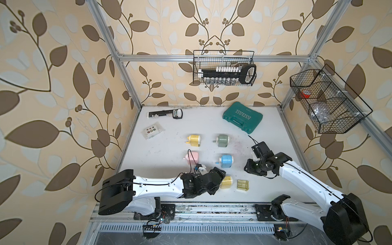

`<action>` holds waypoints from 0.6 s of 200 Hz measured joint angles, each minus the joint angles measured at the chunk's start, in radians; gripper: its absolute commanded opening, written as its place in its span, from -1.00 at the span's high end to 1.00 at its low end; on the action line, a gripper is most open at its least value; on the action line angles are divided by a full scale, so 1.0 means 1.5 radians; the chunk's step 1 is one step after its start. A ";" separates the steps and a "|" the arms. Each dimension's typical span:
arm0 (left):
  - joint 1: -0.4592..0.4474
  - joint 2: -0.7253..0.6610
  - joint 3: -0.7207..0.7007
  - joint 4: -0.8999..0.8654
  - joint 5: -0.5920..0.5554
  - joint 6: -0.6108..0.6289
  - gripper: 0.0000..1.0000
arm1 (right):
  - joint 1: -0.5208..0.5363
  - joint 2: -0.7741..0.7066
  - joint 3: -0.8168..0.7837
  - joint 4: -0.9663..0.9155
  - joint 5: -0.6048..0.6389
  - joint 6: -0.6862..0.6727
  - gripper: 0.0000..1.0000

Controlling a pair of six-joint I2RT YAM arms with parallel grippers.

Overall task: Put the tray back into the pencil sharpener
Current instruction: Adjust the pencil sharpener at the center of the board.

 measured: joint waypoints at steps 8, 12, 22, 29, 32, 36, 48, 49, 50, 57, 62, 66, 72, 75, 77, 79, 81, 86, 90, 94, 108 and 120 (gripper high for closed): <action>0.000 0.001 0.000 0.000 0.003 0.002 -0.55 | 0.000 0.002 0.000 0.000 0.000 0.000 0.27; 0.001 0.001 0.000 0.001 0.003 0.003 -0.55 | 0.000 0.002 0.000 0.000 0.000 0.000 0.27; 0.004 0.004 0.000 0.002 0.004 0.004 -0.55 | 0.000 0.004 0.000 0.001 0.000 0.000 0.27; 0.005 0.005 0.000 0.002 0.005 0.004 -0.56 | 0.000 0.005 0.000 0.001 0.000 0.000 0.27; 0.006 0.006 0.000 0.002 0.005 0.005 -0.55 | 0.000 0.006 0.000 0.002 0.000 0.000 0.27; 0.008 0.007 0.000 0.003 0.006 0.005 -0.56 | 0.000 0.006 0.000 0.002 0.000 0.000 0.27; 0.009 0.009 0.000 0.003 0.008 0.006 -0.55 | 0.000 0.007 0.000 0.002 0.000 0.000 0.27; 0.009 0.009 0.000 0.003 0.008 0.006 -0.55 | 0.000 0.007 0.000 0.002 0.000 0.000 0.27; 0.009 0.010 0.000 0.003 0.008 0.006 -0.55 | 0.000 0.007 0.000 0.002 0.000 0.000 0.27; 0.013 0.011 0.000 0.003 0.009 0.007 -0.56 | 0.000 0.007 0.000 0.003 0.000 0.000 0.27; 0.013 0.012 0.000 0.003 0.009 0.007 -0.56 | 0.000 0.008 0.000 0.004 0.000 0.000 0.26; 0.013 0.013 0.000 0.003 0.009 0.008 -0.56 | 0.000 0.008 0.000 0.004 0.000 0.000 0.27; 0.013 0.013 0.000 0.003 0.010 0.008 -0.55 | 0.000 0.010 0.000 0.005 0.000 0.000 0.27; 0.013 0.014 0.000 0.004 0.010 0.009 -0.56 | 0.000 0.010 0.000 0.005 0.000 0.000 0.27; 0.013 0.014 0.000 0.004 0.010 0.009 -0.56 | 0.000 0.010 0.000 0.005 0.000 0.000 0.27; 0.013 0.014 0.000 0.004 0.011 0.010 -0.56 | 0.000 0.010 0.000 0.005 0.000 0.000 0.27; 0.013 0.014 0.000 0.004 0.011 0.010 -0.56 | 0.000 0.011 0.000 0.005 0.000 0.000 0.27; 0.013 0.014 0.000 0.004 0.011 0.011 -0.56 | 0.000 0.011 0.000 0.006 0.000 0.000 0.27; 0.013 0.014 0.000 0.004 0.012 0.011 -0.56 | 0.000 0.011 0.000 0.006 0.000 0.000 0.27; 0.013 0.014 0.000 0.004 0.014 0.013 -0.56 | 0.000 0.011 0.000 0.006 0.000 0.000 0.27; 0.013 0.014 0.000 0.004 0.022 0.017 -0.58 | 0.000 0.011 0.000 0.007 0.000 0.000 0.27; 0.013 0.014 0.000 0.004 0.027 0.021 -0.61 | 0.000 0.011 0.000 0.007 0.000 0.000 0.27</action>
